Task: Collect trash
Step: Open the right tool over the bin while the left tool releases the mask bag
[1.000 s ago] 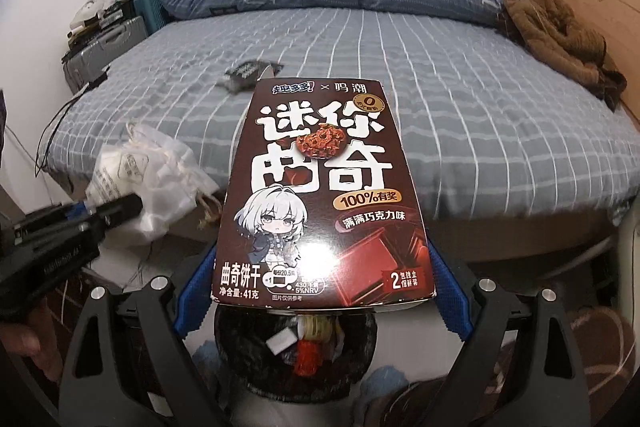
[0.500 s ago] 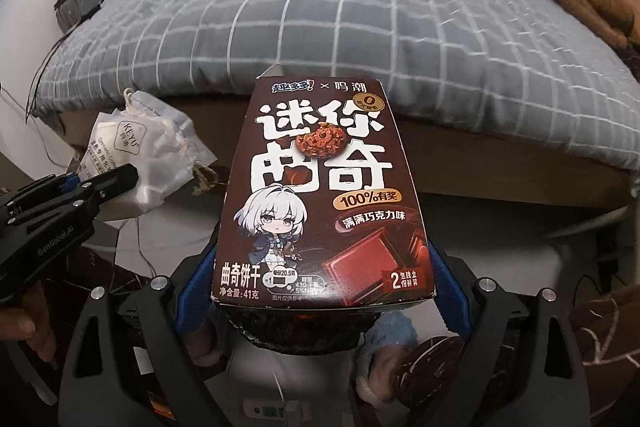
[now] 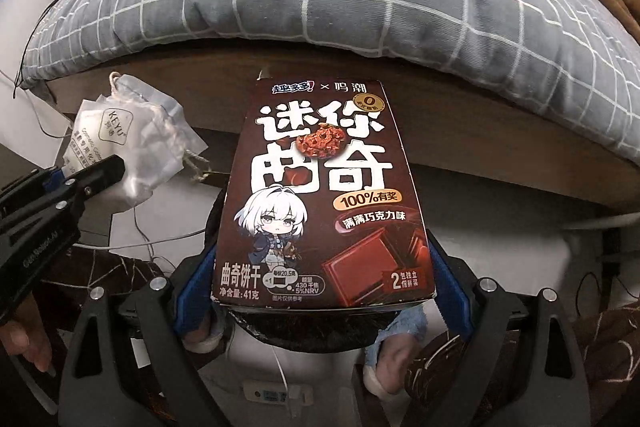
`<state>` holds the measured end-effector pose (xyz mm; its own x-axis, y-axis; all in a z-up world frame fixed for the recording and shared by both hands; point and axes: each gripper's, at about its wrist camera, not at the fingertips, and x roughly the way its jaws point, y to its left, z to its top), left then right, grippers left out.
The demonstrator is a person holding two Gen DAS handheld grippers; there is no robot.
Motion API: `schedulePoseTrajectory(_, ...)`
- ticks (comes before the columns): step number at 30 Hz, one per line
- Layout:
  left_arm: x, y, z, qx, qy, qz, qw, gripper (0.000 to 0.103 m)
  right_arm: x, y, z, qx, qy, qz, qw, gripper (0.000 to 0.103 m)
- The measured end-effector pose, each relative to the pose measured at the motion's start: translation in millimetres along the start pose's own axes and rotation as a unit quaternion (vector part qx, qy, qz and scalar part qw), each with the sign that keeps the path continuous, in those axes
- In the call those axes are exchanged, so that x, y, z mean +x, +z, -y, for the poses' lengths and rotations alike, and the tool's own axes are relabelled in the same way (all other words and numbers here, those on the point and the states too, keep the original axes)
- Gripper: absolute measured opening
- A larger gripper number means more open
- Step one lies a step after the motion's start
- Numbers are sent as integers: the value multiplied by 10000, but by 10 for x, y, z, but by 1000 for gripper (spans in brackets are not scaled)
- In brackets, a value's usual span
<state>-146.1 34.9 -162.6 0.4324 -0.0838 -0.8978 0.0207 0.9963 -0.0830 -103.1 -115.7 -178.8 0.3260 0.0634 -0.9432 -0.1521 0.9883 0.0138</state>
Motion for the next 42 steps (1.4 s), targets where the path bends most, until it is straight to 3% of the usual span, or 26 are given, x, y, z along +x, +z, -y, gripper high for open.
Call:
schedulePoseTrajectory(3, 19, 11, -29, -77, 41, -9, 10000, 22, -31, -10, -44, -87, -83, 157, 9998, 96)
schedulePoseTrajectory(10, 70, 88, 127, 64, -87, -5, 9999, 22, -165, -4, 171, 229, -217, 329, 9990, 95)
schedulePoseTrajectory(26, 207, 181, 1057, 675, -688, -164, 9952, 22, -569, -69, 1160, 963, -714, 766, 9898, 95)
schedulePoseTrajectory(32, 274, 152, 1216, 812, -581, -101, 9950, 27, -550, -122, 1223, 1052, -736, 791, 9886, 95)
schedulePoseTrajectory(35, 254, 153, 1183, 816, -476, -10, 9955, 46, -542, -112, 1202, 1027, -723, 815, 9887, 95)
schedulePoseTrajectory(37, 198, 164, 1141, 788, -419, 114, 9959, 66, -547, -102, 1158, 984, -730, 853, 9888, 95)
schedulePoseTrajectory(42, 34, 293, 1038, 655, -297, 387, 9967, 89, -612, -21, 1054, 887, -704, 998, 9885, 95)
